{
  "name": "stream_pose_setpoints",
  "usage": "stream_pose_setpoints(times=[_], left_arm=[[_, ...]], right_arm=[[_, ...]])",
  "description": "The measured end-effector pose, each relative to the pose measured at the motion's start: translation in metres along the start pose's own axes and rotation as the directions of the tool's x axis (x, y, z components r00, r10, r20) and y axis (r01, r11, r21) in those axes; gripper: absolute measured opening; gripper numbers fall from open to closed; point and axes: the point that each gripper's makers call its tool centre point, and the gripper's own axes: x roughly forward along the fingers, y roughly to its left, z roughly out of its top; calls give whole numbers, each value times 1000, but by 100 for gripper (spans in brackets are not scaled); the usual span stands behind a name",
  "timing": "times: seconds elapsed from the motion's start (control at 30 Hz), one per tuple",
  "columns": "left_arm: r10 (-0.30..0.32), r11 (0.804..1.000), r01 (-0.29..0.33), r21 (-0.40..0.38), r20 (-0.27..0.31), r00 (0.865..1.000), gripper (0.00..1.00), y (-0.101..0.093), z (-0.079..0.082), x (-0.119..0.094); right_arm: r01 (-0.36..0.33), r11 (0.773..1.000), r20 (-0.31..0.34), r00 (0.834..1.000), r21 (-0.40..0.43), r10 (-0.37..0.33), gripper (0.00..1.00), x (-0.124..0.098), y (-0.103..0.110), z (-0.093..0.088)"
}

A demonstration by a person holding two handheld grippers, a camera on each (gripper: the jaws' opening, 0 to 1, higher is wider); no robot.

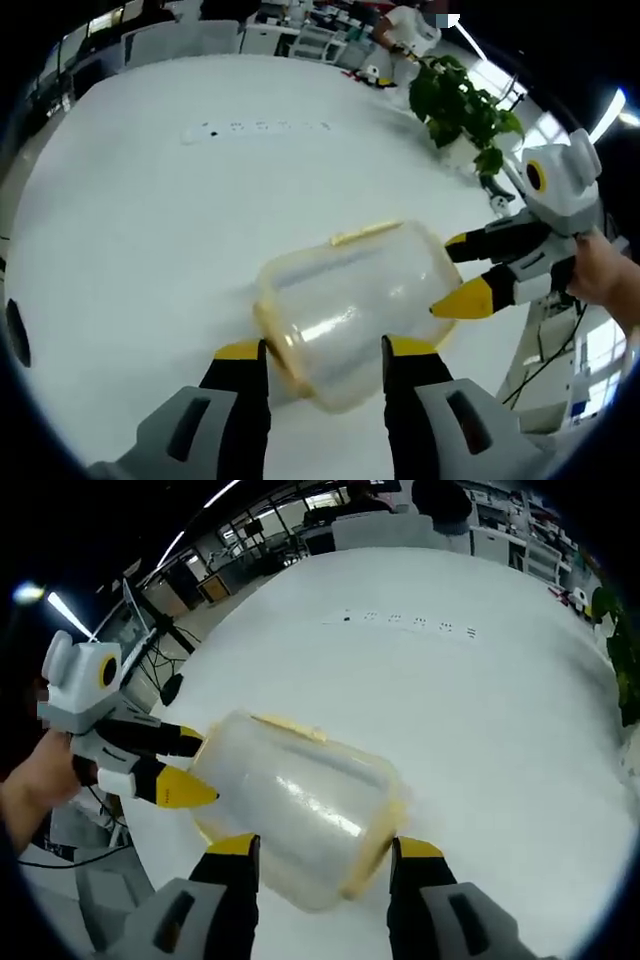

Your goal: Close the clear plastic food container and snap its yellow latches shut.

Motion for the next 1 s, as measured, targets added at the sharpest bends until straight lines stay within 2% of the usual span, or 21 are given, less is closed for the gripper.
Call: stream_pose_setpoints(times=[0.13,0.17,0.2,0.23,0.27,0.37,0.83,1.0], left_arm=[[5,1000,-5,-17,-9,1000,40,-2,-1,0],[-20,999,20,-34,0,1000,36,-6,1,4],[-28,996,26,-82,-26,999,36,-6,-4,8],[-12,999,12,-35,-11,1000,36,-2,1,14],[-3,1000,3,-20,-9,1000,36,-3,0,13],[-17,999,17,-46,7,1000,36,-1,-3,9],[-29,999,28,-43,-14,999,37,-1,-4,3],[-31,999,31,-41,-3,1000,37,-1,-3,2]], right_arm=[[13,1000,12,1000,1,-13,48,3,0,2],[-75,995,-20,997,67,77,46,6,22,-7],[-8,1000,13,1000,-15,8,45,12,12,-3],[5,1000,7,1000,26,-5,45,8,11,-2],[4,1000,12,1000,26,-4,45,4,6,1],[-9,999,23,1000,36,9,43,1,-2,4],[9,999,32,999,33,-10,44,2,1,4],[15,999,29,999,41,-17,44,3,0,4]])
